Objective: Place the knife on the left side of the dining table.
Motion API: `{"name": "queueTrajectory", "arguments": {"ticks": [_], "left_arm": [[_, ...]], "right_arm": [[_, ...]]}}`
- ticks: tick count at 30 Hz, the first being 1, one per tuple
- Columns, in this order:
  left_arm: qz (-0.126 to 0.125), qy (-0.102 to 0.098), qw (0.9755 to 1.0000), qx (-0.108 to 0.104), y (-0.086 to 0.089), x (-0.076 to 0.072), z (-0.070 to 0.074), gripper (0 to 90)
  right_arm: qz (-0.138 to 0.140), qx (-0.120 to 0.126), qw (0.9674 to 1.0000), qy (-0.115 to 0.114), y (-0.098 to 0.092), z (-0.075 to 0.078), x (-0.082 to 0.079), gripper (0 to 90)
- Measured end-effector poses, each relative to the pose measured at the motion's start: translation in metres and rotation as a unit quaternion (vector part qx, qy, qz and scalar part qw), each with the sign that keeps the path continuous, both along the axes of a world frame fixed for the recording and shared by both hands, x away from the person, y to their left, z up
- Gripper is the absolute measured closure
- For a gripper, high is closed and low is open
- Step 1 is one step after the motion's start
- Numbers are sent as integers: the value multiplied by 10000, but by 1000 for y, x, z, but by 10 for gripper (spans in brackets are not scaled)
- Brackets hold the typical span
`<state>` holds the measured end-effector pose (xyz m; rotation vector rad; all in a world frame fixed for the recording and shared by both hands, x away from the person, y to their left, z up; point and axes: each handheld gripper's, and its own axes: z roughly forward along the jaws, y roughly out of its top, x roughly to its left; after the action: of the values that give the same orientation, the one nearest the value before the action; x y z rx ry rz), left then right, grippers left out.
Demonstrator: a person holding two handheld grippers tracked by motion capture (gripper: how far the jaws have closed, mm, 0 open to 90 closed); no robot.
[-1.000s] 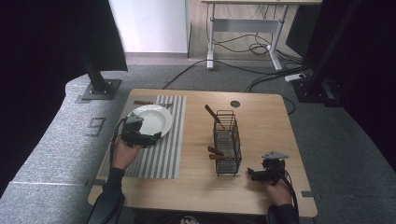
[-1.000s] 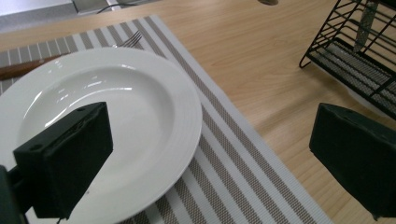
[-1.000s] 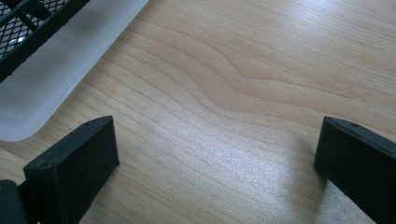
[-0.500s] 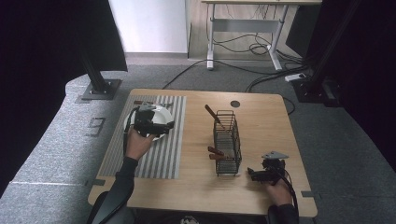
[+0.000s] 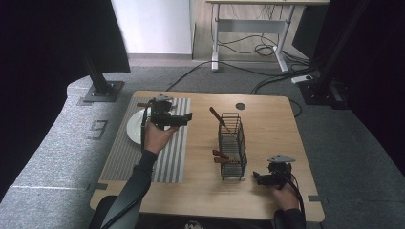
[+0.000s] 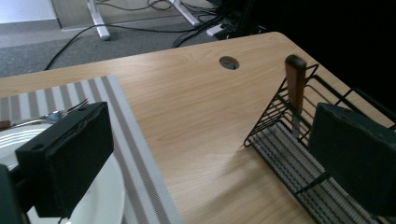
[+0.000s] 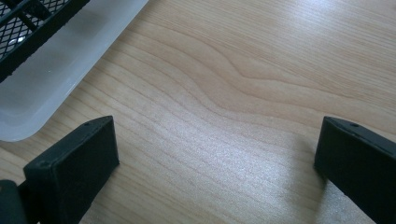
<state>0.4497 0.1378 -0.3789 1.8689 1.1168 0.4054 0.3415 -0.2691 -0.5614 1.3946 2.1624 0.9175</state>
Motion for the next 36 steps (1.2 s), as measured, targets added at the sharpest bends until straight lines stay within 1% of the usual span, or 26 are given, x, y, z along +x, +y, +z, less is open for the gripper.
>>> {"name": "queueTrajectory", "arguments": {"ticks": [1,2,5,9,13,17,20,21,23,25,27,29,30,32,34,36], "left_arm": [[0,0,10000,0,0,0,0,0],[19,54,10000,2,-8,2,1,2],[44,102,9999,0,-19,6,3,19],[82,181,9997,-150,-31,10,4,76],[75,197,9994,-279,-43,15,6,140],[92,213,9992,-311,-55,19,6,160],[130,247,9991,-314,-63,23,6,194],[141,262,9990,-336,-66,25,5,204],[110,312,9985,-426,-71,27,3,256],[111,321,9985,-430,-77,28,1,288],[107,388,9982,-445,-83,30,-2,330],[122,415,9980,-469,-85,30,-5,341],[153,480,9974,-508,-88,32,-9,376],[164,590,9964,-589,-90,33,-14,397],[169,658,9958,-614,-92,35,-18,426],[151,736,9948,-683,-94,35,-21,469]], "right_arm": [[0,0,10000,0,0,0,0,0],[0,0,10000,0,0,0,0,0],[1,0,10000,0,0,0,0,0],[0,1,10000,0,0,0,0,0],[0,0,10000,0,0,0,0,0],[-1,1,10000,1,0,0,0,0],[-1,0,10000,1,0,0,0,0],[-1,1,10000,1,0,0,0,0],[2,-5,10000,-3,0,0,0,0],[3,-4,10000,-3,0,0,0,0],[3,-5,10000,-3,0,0,0,0],[3,-4,10000,-2,0,0,0,0],[3,-5,10000,-3,0,0,0,0],[3,-5,10000,-3,0,0,0,0],[6,-5,10000,-2,0,0,0,0],[4,-7,10000,-5,0,0,0,0]]}}
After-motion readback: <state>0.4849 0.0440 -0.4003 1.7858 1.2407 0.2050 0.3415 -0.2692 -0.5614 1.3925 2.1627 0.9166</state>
